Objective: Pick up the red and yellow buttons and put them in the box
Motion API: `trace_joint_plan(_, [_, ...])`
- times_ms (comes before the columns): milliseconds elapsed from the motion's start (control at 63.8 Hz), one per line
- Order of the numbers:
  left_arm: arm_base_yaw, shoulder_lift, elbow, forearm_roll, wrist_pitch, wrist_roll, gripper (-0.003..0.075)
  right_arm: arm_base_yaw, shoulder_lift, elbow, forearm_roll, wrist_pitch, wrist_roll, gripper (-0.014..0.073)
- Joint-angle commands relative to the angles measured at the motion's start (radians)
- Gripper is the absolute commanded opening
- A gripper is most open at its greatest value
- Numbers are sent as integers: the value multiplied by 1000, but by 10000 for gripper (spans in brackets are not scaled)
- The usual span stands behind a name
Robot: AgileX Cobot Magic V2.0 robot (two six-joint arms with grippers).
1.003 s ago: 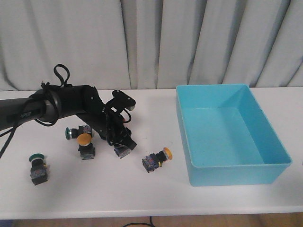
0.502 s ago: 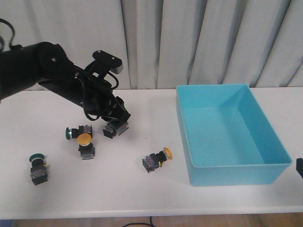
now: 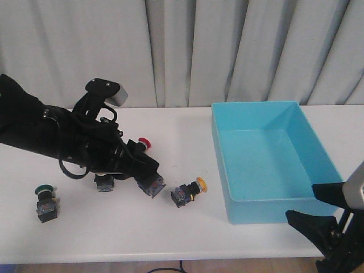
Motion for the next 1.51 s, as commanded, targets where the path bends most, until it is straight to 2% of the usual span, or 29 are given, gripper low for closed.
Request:
trace_joint_plan(0, [-2,-41,-7,-206,13,82,188,22,57,-67,79,-8,-56,440])
trace_joint_plan(78, [-5,-37,-5,-266,36,96,188,85,110,-105,52,-36,-59,440])
trace_joint_plan(172, [-5,-36,-5,-318,44,95,188,207,174,-157,14,-103,-37,440])
trace_joint_plan(392, [-5,-36,-5,-381,46,84,190,545,349,-239,-92,-368,12,440])
trace_joint_plan(517, [-5,-36,-5,-416,48,58,192,645,443,-270,-88,-481,13,440])
trace_joint_plan(674, [-5,-36,-5,-417,49,58,193,694,534,-312,-80,-564,13,440])
trace_joint_plan(847, [-5,-36,-5,-417,50,58,193,694,557,-320,-53,-589,12,422])
trace_joint_plan(972, [-5,-36,-5,-417,49,58,193,694,554,-320,-45,-588,12,365])
trace_joint_plan(1160, [-5,-36,-5,-416,49,58,193,694,554,-320,-45,-583,12,234])
trace_joint_plan(1317, [-5,-36,-5,-416,47,58,204,694,554,-319,-45,-577,9,198])
trace_joint_plan(1395, [-5,-36,-7,-416,45,63,235,694,554,-319,-45,-577,9,198])
trace_joint_plan(1490, [-5,-36,-7,-413,47,72,323,694,554,-319,-45,-577,9,199])
